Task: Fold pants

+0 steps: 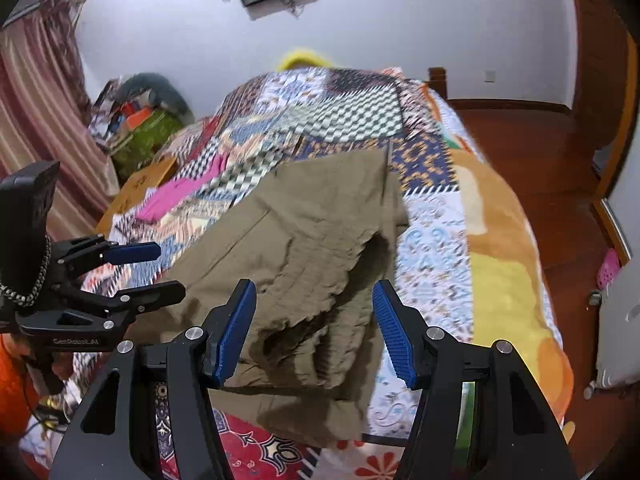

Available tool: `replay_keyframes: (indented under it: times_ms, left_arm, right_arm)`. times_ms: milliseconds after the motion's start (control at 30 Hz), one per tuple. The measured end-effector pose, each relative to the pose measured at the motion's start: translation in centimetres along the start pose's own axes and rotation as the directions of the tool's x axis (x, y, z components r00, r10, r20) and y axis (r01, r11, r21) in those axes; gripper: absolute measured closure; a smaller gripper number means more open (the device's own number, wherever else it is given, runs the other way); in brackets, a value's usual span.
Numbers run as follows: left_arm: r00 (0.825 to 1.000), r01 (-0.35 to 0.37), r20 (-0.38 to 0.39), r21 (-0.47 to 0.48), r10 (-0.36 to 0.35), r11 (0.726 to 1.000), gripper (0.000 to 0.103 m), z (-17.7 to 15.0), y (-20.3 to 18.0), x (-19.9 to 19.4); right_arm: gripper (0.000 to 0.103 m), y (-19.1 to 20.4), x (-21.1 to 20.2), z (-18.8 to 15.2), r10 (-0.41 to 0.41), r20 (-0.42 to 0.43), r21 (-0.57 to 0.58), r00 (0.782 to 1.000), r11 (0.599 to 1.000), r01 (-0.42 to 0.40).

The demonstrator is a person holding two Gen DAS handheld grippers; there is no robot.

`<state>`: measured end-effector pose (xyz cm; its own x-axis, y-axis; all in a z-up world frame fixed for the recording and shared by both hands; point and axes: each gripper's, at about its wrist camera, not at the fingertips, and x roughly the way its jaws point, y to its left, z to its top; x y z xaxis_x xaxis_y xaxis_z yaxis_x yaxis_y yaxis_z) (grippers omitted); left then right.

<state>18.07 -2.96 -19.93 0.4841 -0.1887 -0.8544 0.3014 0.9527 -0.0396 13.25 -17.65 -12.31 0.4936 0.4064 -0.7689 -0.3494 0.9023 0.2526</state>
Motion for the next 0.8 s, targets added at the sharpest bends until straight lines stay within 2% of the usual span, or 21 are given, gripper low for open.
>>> replay_keyframes:
  times_ms: [200,367,600,800]
  left_arm:
    - [0.999,0.045,-0.010,-0.051,-0.046,0.998,0.032,-1.9,0.3,1.3]
    - [0.996,0.084,-0.019,-0.085,-0.086,0.993,0.032,-1.8,1.1,1.4]
    - [0.997,0.039,0.064,-0.078,-0.034,0.996,0.032,1.2,2.9,-0.8]
    - [0.996,-0.029,0.083,-0.083,0.036,0.996,0.032,4.9,5.6,0.7]
  right_arm:
    - [0.046,0.2,1.8,-3.0,-0.038,-0.084,-0.008,0.996,0.999,0.037]
    - [0.046,0.0,1.9,-3.8,-0.031,-0.092,0.015,0.995,0.999,0.032]
    - [0.046,-0.3,1.3,-2.2,-0.039,-0.068,0.015,0.997,0.999,0.040]
    - [0.046,-1.3,1.2,0.1,-0.047,-0.015,0.032,0.999,0.998,0.047]
